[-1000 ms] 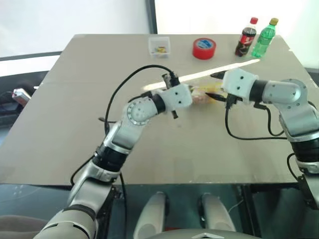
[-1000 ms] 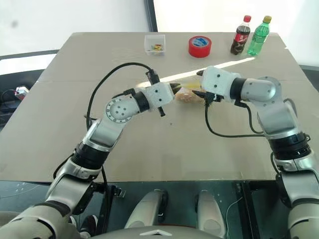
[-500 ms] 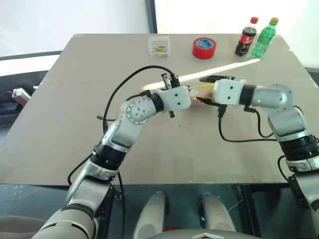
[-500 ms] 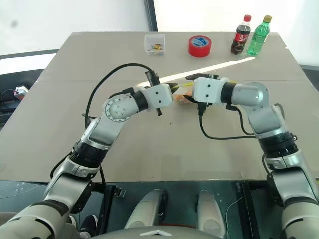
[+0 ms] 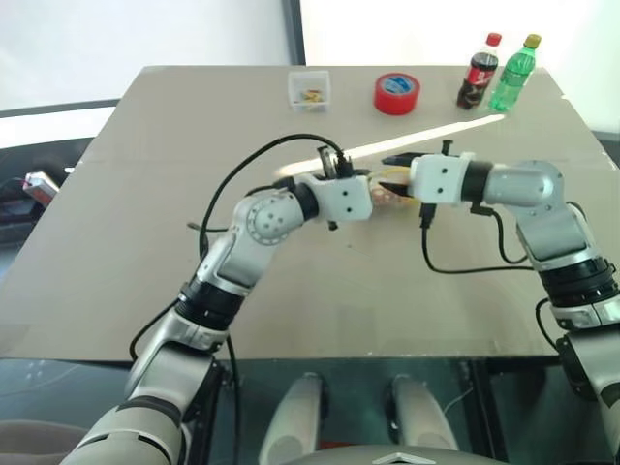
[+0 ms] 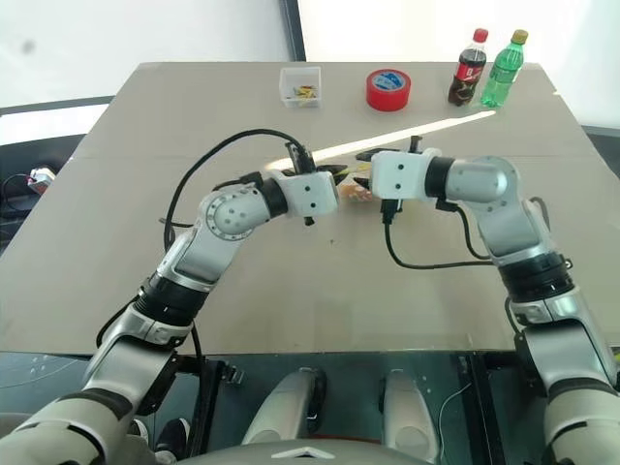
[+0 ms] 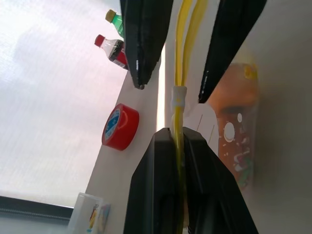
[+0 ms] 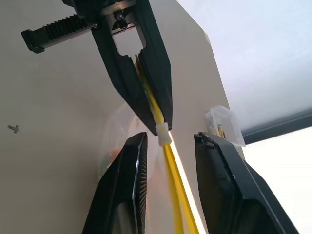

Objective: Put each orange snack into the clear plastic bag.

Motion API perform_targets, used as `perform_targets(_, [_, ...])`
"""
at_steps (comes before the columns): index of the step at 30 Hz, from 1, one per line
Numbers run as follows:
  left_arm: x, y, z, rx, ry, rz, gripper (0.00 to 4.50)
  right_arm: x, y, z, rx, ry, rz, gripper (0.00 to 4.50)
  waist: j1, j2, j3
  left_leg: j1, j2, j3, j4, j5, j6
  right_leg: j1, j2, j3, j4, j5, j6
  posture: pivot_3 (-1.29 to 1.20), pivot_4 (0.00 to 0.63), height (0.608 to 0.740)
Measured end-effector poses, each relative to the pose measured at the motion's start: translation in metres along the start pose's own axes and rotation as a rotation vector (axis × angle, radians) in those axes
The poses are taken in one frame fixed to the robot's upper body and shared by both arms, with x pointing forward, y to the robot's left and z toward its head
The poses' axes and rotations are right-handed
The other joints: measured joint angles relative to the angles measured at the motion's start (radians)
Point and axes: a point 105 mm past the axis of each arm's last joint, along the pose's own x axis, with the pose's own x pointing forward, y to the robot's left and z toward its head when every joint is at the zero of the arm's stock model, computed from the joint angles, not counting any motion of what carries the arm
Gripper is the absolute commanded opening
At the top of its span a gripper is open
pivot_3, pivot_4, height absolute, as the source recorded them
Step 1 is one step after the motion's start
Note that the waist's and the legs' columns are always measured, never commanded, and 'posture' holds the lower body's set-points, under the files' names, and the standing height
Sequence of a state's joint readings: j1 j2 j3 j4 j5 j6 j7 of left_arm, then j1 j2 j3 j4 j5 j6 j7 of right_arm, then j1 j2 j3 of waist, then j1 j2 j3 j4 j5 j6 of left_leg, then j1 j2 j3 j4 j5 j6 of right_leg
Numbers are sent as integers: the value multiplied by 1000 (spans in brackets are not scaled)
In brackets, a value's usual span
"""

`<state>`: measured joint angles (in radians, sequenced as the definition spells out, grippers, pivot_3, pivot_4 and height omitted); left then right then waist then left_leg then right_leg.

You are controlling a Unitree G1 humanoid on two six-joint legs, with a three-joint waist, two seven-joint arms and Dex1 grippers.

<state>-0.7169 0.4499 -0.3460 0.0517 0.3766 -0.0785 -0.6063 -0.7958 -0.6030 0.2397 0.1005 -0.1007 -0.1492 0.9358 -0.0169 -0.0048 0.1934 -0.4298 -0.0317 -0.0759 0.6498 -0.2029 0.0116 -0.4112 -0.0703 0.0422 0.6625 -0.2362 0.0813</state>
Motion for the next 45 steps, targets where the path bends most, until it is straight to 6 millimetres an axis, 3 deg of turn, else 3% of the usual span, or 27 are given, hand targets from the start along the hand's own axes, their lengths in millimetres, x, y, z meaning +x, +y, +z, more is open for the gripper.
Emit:
perform_targets(26, [2, -5, -2, 32, 8, -16, 0, 1, 12, -9, -70, 47, 81, 1565, 0, 0, 0, 0, 0, 0, 0, 0, 0, 0, 0, 0, 0, 0, 0, 0, 150, 740])
perform_targets(30, [2, -5, -2, 32, 9, -16, 0, 1, 12, -10, -75, 49, 83, 52, 0, 0, 0, 0, 0, 0, 0, 0, 0, 0, 0, 0, 0, 0, 0, 0, 150, 740])
perform_targets(45, [2, -5, -4, 32, 13, -16, 0, 2, 11, -12, -70, 56, 71, 52, 0, 0, 0, 0, 0, 0, 0, 0, 0, 0, 0, 0, 0, 0, 0, 0, 150, 740])
